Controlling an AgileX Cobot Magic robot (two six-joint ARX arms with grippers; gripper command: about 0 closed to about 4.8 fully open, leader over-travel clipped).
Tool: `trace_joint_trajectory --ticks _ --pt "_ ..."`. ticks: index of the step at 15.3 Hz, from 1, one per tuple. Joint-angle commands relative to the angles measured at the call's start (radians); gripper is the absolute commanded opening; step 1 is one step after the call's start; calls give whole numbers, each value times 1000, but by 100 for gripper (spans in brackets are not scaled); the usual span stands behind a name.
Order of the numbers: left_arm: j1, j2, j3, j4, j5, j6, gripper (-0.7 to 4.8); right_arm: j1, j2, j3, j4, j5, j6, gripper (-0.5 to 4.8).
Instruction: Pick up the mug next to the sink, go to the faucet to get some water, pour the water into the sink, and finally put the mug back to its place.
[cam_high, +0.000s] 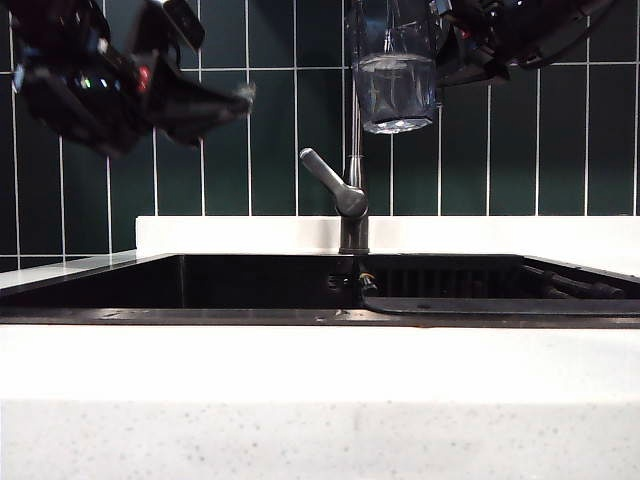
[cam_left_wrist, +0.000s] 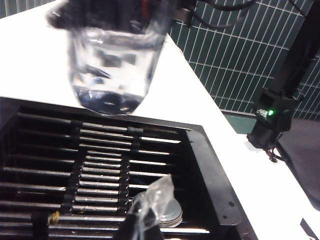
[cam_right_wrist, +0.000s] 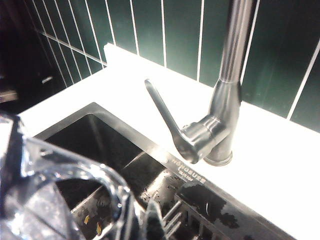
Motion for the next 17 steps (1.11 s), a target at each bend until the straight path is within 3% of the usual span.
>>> trace_joint_trajectory --ticks 1,6,13,16,17 --pt "-12 -92 -45 -10 30 2 3 5 -12 6 35 -9 32 -6" --pt "-22 -389 -257 -10 -13 -51 3 6 -24 6 34 -21 42 -6" --pt "-23 -913 -723 -10 113 -95 3 6 -51 5 18 -38 43 -6" --pt "-20 -992 -870 -10 132 -62 2 6 -54 5 15 -39 43 -6" --pt "-19 -972 -943 -9 143 12 2 9 -55 5 11 -39 44 -6"
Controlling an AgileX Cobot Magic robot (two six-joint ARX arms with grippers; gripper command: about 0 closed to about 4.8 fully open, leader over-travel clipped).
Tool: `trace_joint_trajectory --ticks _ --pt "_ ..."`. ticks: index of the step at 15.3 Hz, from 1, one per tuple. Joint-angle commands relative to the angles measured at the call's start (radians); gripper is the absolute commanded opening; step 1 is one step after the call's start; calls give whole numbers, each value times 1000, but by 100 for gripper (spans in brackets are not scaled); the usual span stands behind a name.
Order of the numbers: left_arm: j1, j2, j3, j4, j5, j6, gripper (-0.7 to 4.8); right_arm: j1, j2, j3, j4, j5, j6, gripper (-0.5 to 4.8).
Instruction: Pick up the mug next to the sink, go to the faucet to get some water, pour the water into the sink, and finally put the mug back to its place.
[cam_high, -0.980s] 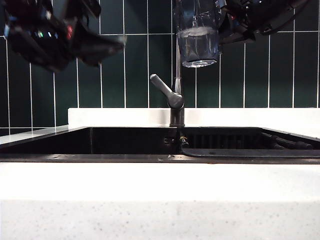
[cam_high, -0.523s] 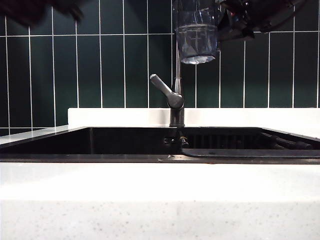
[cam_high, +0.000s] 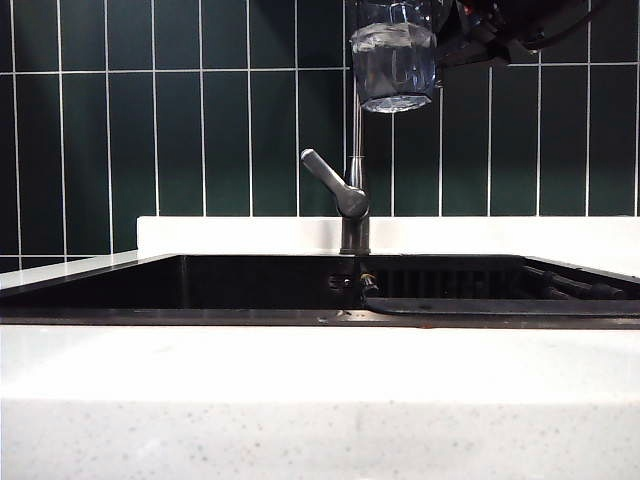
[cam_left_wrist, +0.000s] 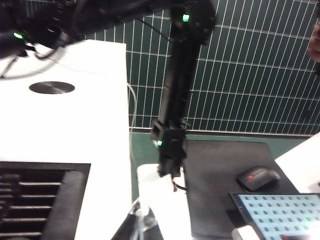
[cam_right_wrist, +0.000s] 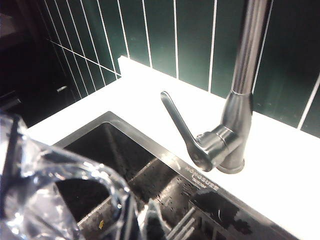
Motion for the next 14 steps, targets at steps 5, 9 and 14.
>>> trace_joint_trajectory --ticks 5,9,14 --pt "0 84 -95 -6 28 30 -2 5 -36 6 19 -9 13 -6" --pt "2 84 -17 -4 34 153 -2 5 -53 6 19 16 12 -6" --pt "145 77 -16 -3 36 51 3 5 -119 -46 -2 109 -11 -6"
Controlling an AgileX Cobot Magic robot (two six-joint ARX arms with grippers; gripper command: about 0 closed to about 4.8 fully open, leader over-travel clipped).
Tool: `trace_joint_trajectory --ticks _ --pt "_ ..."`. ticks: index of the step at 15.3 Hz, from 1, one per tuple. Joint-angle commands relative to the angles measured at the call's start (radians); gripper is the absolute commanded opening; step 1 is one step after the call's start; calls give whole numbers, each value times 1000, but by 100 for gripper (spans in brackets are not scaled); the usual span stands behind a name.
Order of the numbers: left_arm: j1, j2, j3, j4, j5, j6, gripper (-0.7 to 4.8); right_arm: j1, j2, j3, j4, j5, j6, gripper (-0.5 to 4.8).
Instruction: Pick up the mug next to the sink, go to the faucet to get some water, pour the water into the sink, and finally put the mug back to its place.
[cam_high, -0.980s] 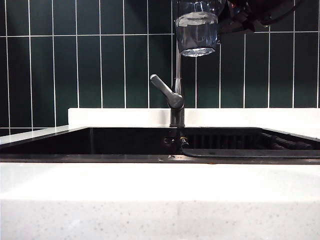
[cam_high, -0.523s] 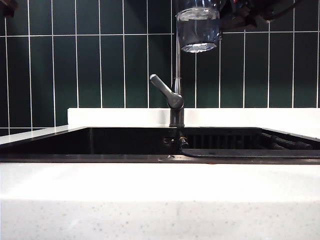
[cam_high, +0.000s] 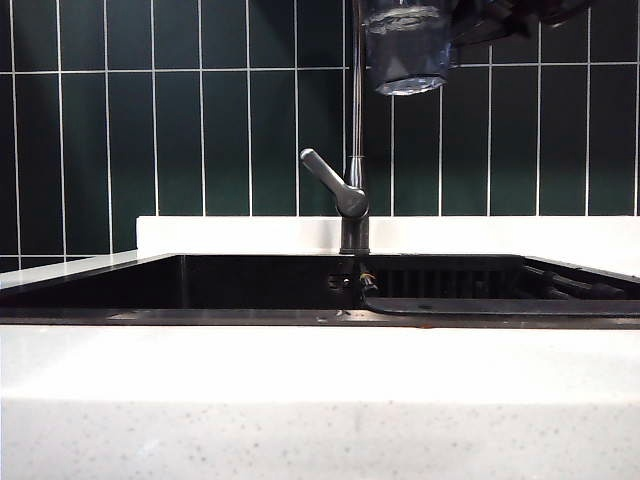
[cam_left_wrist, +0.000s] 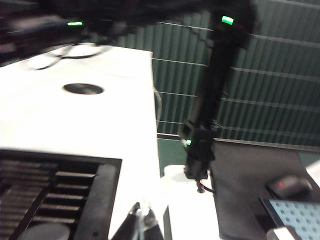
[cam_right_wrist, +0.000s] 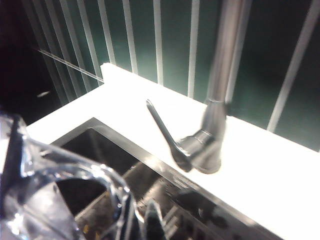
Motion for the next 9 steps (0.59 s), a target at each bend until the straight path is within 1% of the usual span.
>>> trace_joint_trajectory --ticks 1,4,5,6,7,9 --pt "80 -18 -2 -6 10 -43 3 2 -53 -45 34 32 -2 -6" --pt "159 -34 -2 -6 9 -35 2 2 -68 -82 33 66 -2 -6" --pt "207 -32 -1 -6 10 -19 2 2 -68 -92 33 100 -6 -6" --pt "235 -32 -1 -6 7 -13 1 2 -67 -96 25 142 -21 -6" --pt "251 -32 0 -6 6 -13 -2 2 -67 -103 23 190 -49 -6" --pt "246 -18 0 34 3 -13 -3 2 -65 -106 -48 297 -156 -6"
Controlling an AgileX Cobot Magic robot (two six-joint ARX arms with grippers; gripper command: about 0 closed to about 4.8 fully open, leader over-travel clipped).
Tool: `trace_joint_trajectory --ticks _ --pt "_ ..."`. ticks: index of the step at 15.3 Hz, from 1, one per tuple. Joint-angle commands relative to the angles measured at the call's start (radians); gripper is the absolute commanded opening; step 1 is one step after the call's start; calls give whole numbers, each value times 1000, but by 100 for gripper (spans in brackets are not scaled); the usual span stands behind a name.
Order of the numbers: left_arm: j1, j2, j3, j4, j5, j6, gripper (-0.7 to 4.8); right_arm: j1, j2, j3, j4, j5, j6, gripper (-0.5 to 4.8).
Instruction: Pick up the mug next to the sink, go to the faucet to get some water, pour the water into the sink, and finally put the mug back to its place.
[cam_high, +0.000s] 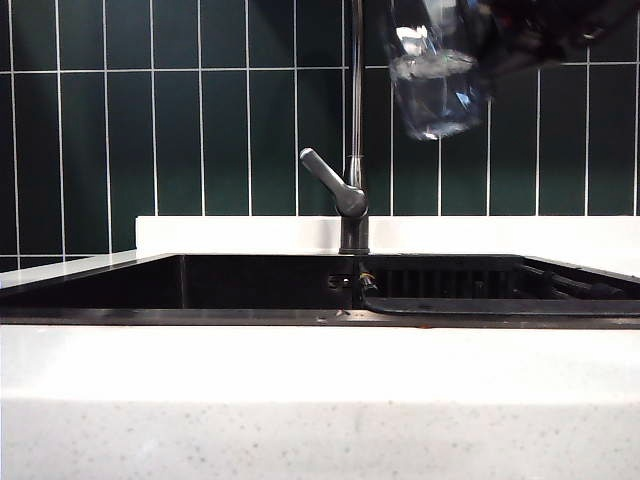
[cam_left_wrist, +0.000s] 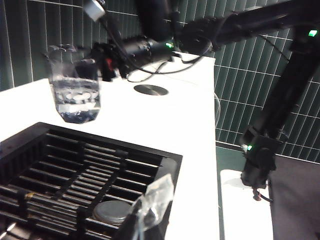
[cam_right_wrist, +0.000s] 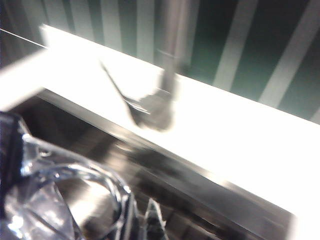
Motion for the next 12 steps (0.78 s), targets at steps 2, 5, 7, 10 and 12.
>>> trace_joint_trajectory --ticks 2,5,7,10,12 --pt "-9 13 2 69 3 -8 -3 0 -8 7 -77 139 -160 -6" --pt "-14 16 2 160 3 -86 -3 0 -8 7 -137 198 -282 -6" --pt "-35 35 2 234 2 -179 -3 4 -8 7 -163 198 -342 -6" --pt "-76 91 2 294 0 -275 -3 50 -7 7 -215 265 -482 -6" --pt "-100 108 2 294 -1 -262 -3 88 -7 7 -237 333 -544 -6"
